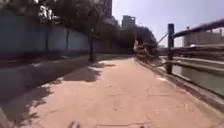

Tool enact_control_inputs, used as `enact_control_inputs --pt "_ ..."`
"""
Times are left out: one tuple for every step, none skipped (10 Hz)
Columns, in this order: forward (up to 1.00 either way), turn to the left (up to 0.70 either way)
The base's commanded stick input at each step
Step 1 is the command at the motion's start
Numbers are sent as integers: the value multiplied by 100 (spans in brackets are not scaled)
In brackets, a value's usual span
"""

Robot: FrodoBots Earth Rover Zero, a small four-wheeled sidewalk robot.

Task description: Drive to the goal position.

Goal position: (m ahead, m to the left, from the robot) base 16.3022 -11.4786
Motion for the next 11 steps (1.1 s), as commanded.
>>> enact_control_inputs --pt "70 0" --pt "70 0" --pt "70 0" --pt "70 0" --pt "70 0" --pt "70 0" --pt "70 0" --pt "70 0" --pt "70 0" --pt "70 0" --pt "70 0"
